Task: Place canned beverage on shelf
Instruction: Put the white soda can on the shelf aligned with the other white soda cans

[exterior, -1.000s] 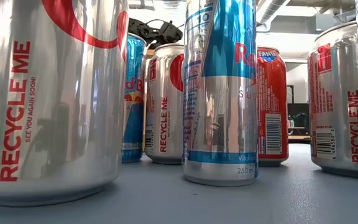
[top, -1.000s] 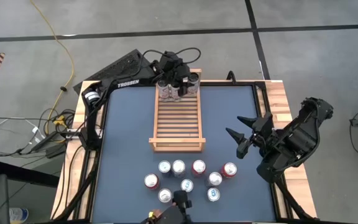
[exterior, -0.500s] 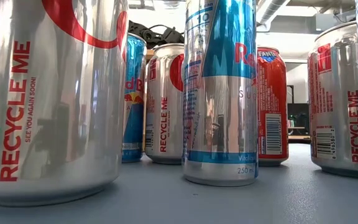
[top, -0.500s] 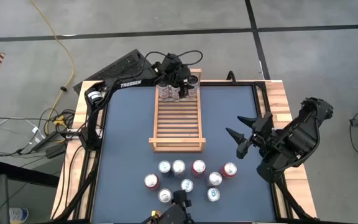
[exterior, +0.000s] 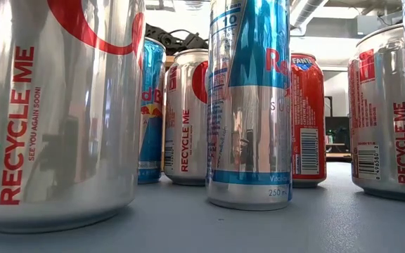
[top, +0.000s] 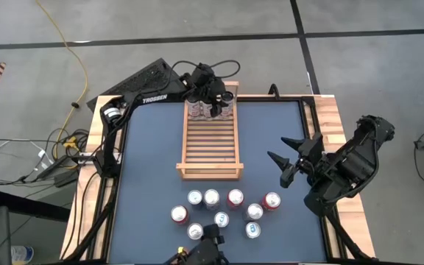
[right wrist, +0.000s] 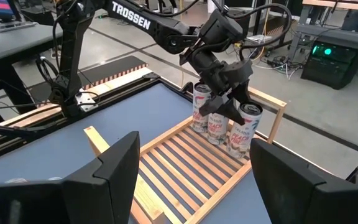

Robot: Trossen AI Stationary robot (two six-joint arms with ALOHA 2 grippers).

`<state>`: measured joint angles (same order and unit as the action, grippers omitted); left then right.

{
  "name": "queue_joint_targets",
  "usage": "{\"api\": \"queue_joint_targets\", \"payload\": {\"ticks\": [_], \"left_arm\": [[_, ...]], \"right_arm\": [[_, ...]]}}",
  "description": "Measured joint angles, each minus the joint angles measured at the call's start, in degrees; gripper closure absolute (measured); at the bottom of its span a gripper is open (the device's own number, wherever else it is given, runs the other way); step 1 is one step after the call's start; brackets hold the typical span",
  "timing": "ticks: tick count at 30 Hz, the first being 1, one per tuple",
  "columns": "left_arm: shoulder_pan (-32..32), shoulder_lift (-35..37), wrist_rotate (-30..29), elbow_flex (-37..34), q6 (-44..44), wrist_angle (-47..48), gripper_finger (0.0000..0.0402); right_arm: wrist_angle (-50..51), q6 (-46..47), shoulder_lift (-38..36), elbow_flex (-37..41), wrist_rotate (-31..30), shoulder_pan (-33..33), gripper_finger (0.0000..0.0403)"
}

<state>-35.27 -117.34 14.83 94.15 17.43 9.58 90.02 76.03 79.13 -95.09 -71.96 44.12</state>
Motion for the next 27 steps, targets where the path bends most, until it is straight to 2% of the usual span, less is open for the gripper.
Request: {"api": "queue_joint_targets", "payload": {"ticks": [10, 19, 27], "left_arm": [[-0.13, 0.00, 0.99, -0.20, 0.20, -0.24, 0.0162], [-0.09, 0.04, 1.86, -0.20, -0.11, -0.92, 0.0104], [0.00, 0.11, 2.03, -0.22, -0.17, -2.18, 0.0096]], "right_arm": [[0.00, 0.00, 0.00, 0.00, -0.02, 0.00, 0.0126], [0.00, 0.00, -0.02, 0.00, 0.00, 0.00, 0.0126], [0.00, -0.17, -0.02, 0.00, 0.07, 0.00, 0.0126]]}}
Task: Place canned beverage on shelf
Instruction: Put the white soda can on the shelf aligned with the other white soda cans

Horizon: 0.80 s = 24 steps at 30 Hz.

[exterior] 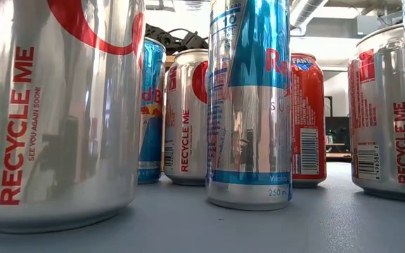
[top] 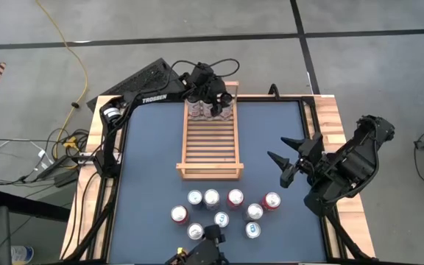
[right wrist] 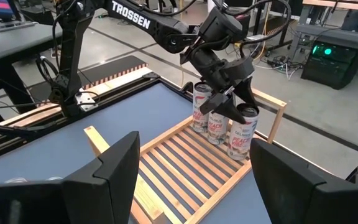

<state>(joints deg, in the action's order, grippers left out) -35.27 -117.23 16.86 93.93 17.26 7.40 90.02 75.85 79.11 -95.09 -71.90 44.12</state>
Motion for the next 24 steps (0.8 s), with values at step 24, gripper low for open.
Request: {"api": "queue_joint_targets", "payload": {"ticks": [24], "left_arm": [[0.02, 0.27, -1.42, 13.80, 4.49, 15.24, 0.0095]], "right_arm": [[-0.07, -0.65, 0.00, 0.20, 0.45, -1.56, 0.0126]]}}
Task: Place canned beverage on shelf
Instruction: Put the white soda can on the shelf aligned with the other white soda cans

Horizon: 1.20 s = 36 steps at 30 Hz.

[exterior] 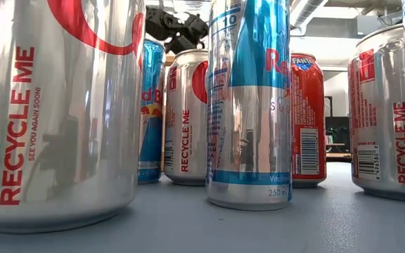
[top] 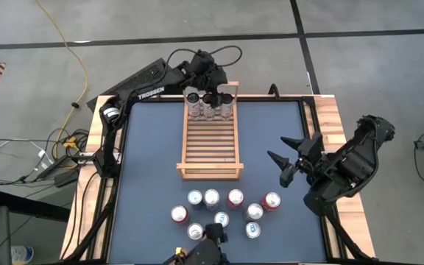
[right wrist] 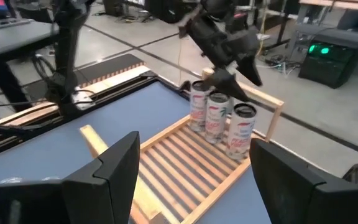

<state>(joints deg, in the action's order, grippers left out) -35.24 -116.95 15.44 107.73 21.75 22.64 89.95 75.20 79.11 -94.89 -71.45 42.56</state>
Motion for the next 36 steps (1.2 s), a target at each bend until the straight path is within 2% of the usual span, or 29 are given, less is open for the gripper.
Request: {"api": "queue_joint_targets", "payload": {"ticks": [4, 7, 11, 13, 16, 21, 25, 30, 36], "left_arm": [[0.09, 2.19, 2.36, 4.79, 0.00, 7.45, 0.0095], [0.17, 6.17, 4.70, 8.24, -1.82, 13.53, 0.0095], [1.03, 15.83, 8.45, 9.60, -4.38, 17.54, 0.0095], [2.32, 21.33, 8.68, 8.96, -4.93, 18.71, 0.0095], [5.22, 29.05, 6.05, 7.51, -4.79, 19.91, 0.0095], [11.86, 39.41, 1.79, 7.32, -5.92, 23.45, 0.0095], [17.53, 44.52, -1.11, 7.32, -6.56, 25.86, 0.0095], [23.47, 47.90, -8.16, 7.27, -8.43, 29.23, 0.0095], [28.36, 48.50, -11.25, 7.25, -10.43, 32.97, 0.0095]], "right_arm": [[-0.06, 2.81, -0.12, 4.19, -0.76, -5.83, 0.0126], [0.05, 7.73, -0.86, 9.90, 4.05, -14.92, 0.0127], [-0.86, 8.96, -0.76, 18.39, 9.33, -28.70, 0.0135], [-4.87, 4.60, -0.87, 21.51, 10.97, -34.76, 0.0150], [-16.69, -7.86, -0.82, 25.58, 15.12, -41.92, 0.0195], [-43.55, -33.80, -0.82, 30.72, 25.36, -50.09, 0.0309], [-58.36, -44.78, -0.85, 32.75, 32.30, -55.88, 0.0389], [-63.99, -46.44, 1.09, 33.51, 36.15, -60.44, 0.0392], [-70.10, -49.14, 7.68, 33.55, 40.25, -62.26, 0.0401]]}}
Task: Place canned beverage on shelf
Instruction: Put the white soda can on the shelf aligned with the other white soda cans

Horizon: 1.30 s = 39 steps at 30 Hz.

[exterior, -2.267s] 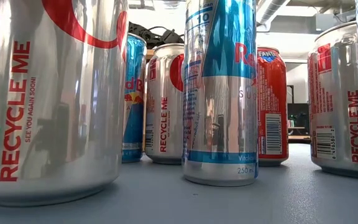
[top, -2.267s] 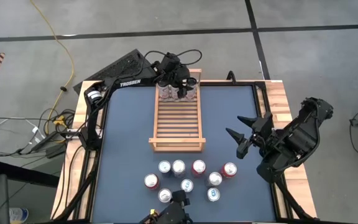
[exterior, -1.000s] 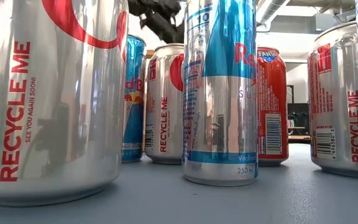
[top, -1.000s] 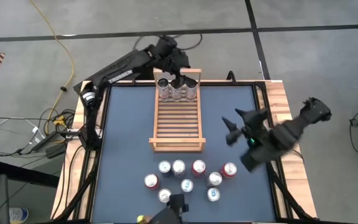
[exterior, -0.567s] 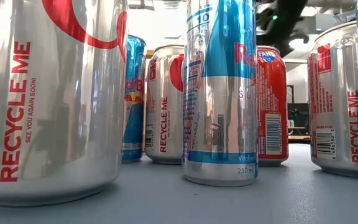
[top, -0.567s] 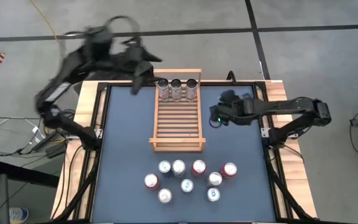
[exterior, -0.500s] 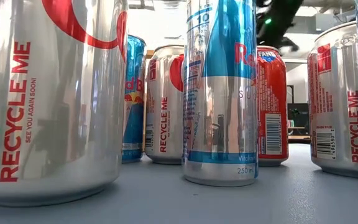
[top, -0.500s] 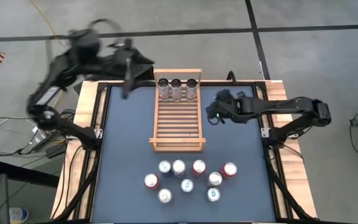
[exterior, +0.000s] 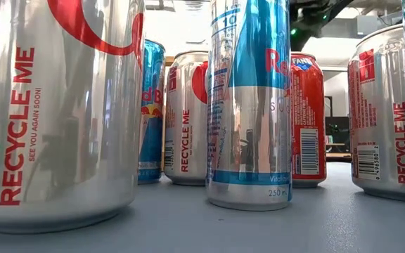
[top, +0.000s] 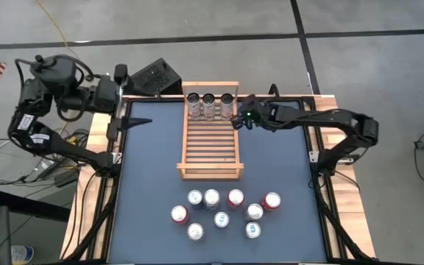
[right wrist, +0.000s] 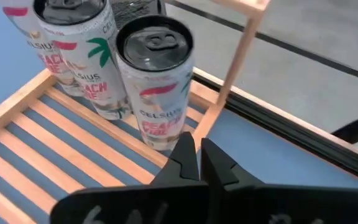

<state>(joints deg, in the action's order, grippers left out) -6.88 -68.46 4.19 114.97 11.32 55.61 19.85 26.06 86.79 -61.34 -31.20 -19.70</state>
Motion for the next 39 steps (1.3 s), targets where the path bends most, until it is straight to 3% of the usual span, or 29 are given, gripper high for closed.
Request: {"api": "queue_joint_targets", "payload": {"ticks": [9, 16, 39], "left_arm": [[3.93, -0.02, -5.44, -0.02, -0.57, 0.82, 0.0095], [4.73, -0.01, -5.82, -0.02, -0.54, 1.30, 0.0095], [4.73, -0.16, -6.12, -0.02, 1.02, 2.16, 0.0095]], "right_arm": [[-6.63, -1.29, 5.93, -0.07, 4.05, -2.09, 0.0403], [-11.99, -1.98, 8.62, -0.11, 7.38, -2.63, 0.0403], [-20.32, -6.75, 8.93, -0.07, 9.44, -2.75, 0.0403]]}}
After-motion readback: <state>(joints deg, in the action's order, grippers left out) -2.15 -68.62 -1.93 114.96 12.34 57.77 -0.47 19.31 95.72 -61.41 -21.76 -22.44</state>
